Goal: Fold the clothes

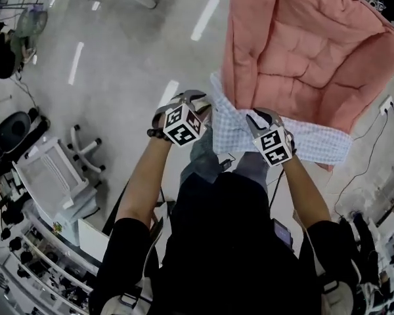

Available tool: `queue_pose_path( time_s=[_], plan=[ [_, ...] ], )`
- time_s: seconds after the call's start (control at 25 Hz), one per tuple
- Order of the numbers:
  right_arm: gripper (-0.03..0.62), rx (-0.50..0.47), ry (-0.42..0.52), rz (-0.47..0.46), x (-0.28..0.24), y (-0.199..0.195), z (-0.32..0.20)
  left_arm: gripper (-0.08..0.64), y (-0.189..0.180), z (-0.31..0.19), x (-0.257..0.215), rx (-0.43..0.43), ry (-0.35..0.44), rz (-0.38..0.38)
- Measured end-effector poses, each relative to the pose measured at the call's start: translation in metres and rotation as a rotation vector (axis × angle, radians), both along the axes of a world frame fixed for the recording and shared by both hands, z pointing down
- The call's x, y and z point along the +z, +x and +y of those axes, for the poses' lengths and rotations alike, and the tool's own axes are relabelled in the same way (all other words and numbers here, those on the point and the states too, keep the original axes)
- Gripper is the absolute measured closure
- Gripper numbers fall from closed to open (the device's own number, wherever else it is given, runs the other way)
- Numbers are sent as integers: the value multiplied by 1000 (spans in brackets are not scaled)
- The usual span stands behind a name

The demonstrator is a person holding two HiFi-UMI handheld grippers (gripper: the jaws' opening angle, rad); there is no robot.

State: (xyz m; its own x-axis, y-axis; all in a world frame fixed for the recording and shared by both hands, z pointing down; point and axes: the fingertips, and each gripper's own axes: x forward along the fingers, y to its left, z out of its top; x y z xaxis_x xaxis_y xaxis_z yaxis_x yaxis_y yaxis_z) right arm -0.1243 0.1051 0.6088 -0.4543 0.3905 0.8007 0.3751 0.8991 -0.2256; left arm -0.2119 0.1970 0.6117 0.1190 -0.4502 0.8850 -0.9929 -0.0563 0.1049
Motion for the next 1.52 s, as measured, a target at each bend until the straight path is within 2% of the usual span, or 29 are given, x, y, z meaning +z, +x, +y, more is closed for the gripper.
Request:
queue_pose_path(
  time_s=[0.28,0.52,0.64,0.88,1.04,1.2,1.36,1.52],
  plan=[
    [485,121,54,47,7,-16,30,413,-37,14,17,170,16,21],
    [485,200,109,46,15,-21,33,413,-42,3,61,321,38,39],
    [485,254,99,61,18,-12,28,413,-40,-7,83,403,47,33],
    [485,230,93,40,23,3,26,390,-22,-27,122,583,86,20],
    [485,243,74,-14,25,4,25,364,-13,-37,145,697,129,25],
    [483,235,65,-32,25,7,28,356,-10,-43,154,790,160,65],
    [482,257,64,-26,24,8,27,356,-9,-45,173,878,128,87],
    [482,255,79,-13,25,5,27,372,-9,-48,186,901,112,114]
  ],
)
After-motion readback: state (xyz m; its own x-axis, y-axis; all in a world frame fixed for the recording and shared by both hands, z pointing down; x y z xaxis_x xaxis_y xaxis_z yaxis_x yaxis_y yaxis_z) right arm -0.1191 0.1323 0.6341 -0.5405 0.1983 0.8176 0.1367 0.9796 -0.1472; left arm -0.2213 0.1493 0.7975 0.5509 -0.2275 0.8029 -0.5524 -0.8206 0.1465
